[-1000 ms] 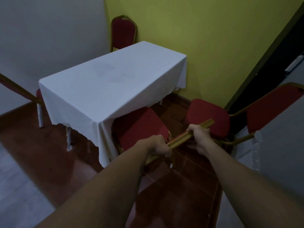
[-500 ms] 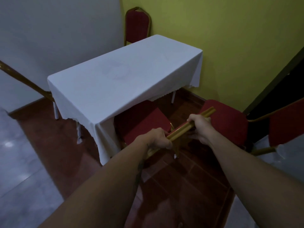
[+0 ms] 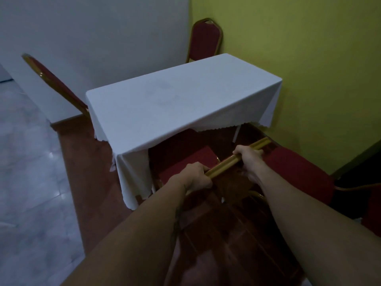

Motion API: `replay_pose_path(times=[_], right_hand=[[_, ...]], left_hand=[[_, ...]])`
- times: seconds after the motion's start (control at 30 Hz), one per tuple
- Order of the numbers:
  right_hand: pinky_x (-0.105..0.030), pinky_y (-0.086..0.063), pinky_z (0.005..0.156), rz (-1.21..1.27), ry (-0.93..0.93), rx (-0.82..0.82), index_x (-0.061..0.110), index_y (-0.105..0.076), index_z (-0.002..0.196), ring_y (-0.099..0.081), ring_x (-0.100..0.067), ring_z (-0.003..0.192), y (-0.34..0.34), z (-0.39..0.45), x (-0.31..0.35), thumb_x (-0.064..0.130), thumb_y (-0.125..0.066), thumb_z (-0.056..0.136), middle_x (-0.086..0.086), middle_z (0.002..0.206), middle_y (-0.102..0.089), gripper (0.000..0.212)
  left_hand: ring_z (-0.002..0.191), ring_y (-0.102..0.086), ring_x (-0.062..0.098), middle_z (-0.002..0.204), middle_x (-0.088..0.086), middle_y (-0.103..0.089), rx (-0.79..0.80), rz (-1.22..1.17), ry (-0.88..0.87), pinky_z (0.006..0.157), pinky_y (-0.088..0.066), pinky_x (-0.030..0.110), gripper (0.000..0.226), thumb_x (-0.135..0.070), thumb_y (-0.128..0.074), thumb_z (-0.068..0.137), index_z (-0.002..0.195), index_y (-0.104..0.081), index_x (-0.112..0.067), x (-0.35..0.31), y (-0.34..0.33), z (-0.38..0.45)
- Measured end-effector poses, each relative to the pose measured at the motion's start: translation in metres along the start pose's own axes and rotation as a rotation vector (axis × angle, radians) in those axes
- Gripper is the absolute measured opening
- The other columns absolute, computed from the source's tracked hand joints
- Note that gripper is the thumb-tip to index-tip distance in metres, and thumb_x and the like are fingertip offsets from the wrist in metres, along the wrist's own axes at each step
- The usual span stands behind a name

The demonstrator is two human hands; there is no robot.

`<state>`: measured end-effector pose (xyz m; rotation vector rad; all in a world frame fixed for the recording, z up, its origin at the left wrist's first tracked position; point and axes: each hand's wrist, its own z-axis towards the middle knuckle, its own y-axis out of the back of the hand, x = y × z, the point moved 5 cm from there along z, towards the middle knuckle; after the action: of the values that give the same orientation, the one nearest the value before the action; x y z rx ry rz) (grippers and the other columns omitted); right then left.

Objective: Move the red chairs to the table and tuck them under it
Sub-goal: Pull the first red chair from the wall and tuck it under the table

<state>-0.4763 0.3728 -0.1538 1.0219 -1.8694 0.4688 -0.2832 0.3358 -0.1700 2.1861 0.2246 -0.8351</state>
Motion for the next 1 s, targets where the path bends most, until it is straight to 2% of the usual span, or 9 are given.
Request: replay_pose_path(times=[0.2,0.33,0.43,0.5,0.63,0.73,0.87,0.93,1.0], right_hand=[[-0.041,-0.056,0.062,-0.022,-0.001,0.06,0.016,-0.031,0.127,-0.069,-0.027,0.084,-0.007,0.023,0.008,0.02,-0.069,0.077,-0.013,0.102,-0.064,0.062],[-0.051,-0.058,0.077,-0.009,-0.004,0.045,0.016,-0.031,0.13,-0.069,-0.031,0.093,-0.015,0.032,0.011,0.021,-0.068,0.074,-0.014,0.104,-0.063,0.067],[-0.057,-0.056,0.085,-0.004,-0.009,0.054,0.018,-0.027,0.133,-0.067,-0.034,0.101,-0.022,0.036,0.014,0.024,-0.067,0.07,-0.014,0.107,-0.064,0.075],[-0.054,-0.055,0.08,-0.008,-0.018,0.08,0.018,-0.023,0.139,-0.065,-0.034,0.104,-0.029,0.038,0.015,0.026,-0.068,0.071,-0.015,0.114,-0.062,0.083],[-0.051,-0.053,0.078,-0.019,-0.022,0.142,0.018,-0.022,0.138,-0.062,-0.033,0.108,-0.042,0.043,0.019,0.029,-0.071,0.071,-0.015,0.121,-0.06,0.083],[-0.058,-0.053,0.089,0.009,-0.027,0.151,0.022,-0.015,0.145,-0.063,-0.034,0.108,-0.047,0.048,0.02,0.03,-0.071,0.067,-0.015,0.122,-0.06,0.096],[-0.059,-0.052,0.09,0.038,-0.034,0.162,0.025,-0.011,0.149,-0.065,-0.034,0.104,-0.05,0.051,0.018,0.032,-0.07,0.062,-0.013,0.112,-0.064,0.105],[-0.06,-0.051,0.093,0.036,-0.029,0.153,0.026,-0.012,0.149,-0.065,-0.035,0.105,-0.051,0.052,0.018,0.032,-0.07,0.062,-0.013,0.111,-0.064,0.105],[-0.062,-0.05,0.094,0.042,-0.03,0.137,0.025,-0.014,0.148,-0.066,-0.036,0.105,-0.053,0.053,0.019,0.031,-0.07,0.061,-0.014,0.111,-0.064,0.103]], left_hand=[[0.087,-0.062,0.014,0.107,0.0,-0.064,-0.048,-0.071,0.02,0.071,-0.05,0.027,0.065,-0.029,-0.069,0.082,0.145,-0.056,-0.032,-0.002,0.006,0.01],[0.086,-0.062,0.012,0.101,-0.007,-0.061,-0.08,-0.132,0.025,0.063,-0.045,0.023,0.065,-0.028,-0.069,0.083,0.146,-0.054,-0.033,0.004,0.009,0.013],[0.088,-0.063,0.014,0.103,-0.006,-0.061,-0.101,-0.156,0.036,0.068,-0.049,0.026,0.063,-0.028,-0.069,0.082,0.144,-0.056,-0.034,0.012,0.016,0.015],[0.09,-0.062,0.017,0.106,-0.002,-0.063,-0.099,-0.176,0.05,0.074,-0.051,0.032,0.061,-0.025,-0.07,0.082,0.141,-0.058,-0.035,0.017,0.023,0.019],[0.074,-0.057,0.013,0.091,-0.005,-0.058,-0.125,-0.181,0.085,0.052,-0.043,0.026,0.058,-0.022,-0.07,0.084,0.139,-0.06,-0.037,0.025,0.035,0.025],[0.068,-0.057,0.012,0.084,-0.005,-0.058,-0.143,-0.184,0.097,0.045,-0.041,0.022,0.056,-0.022,-0.07,0.083,0.137,-0.062,-0.038,0.028,0.039,0.028],[0.064,-0.056,0.011,0.081,-0.006,-0.056,-0.127,-0.209,0.098,0.039,-0.04,0.018,0.058,-0.023,-0.07,0.08,0.135,-0.062,-0.041,0.029,0.041,0.031],[0.063,-0.055,0.011,0.081,-0.005,-0.056,-0.119,-0.225,0.093,0.042,-0.041,0.018,0.059,-0.022,-0.07,0.079,0.135,-0.062,-0.038,0.03,0.041,0.032],[0.067,-0.054,0.013,0.085,-0.002,-0.057,-0.098,-0.252,0.077,0.055,-0.044,0.024,0.061,-0.019,-0.07,0.08,0.139,-0.061,-0.032,0.03,0.042,0.034]])
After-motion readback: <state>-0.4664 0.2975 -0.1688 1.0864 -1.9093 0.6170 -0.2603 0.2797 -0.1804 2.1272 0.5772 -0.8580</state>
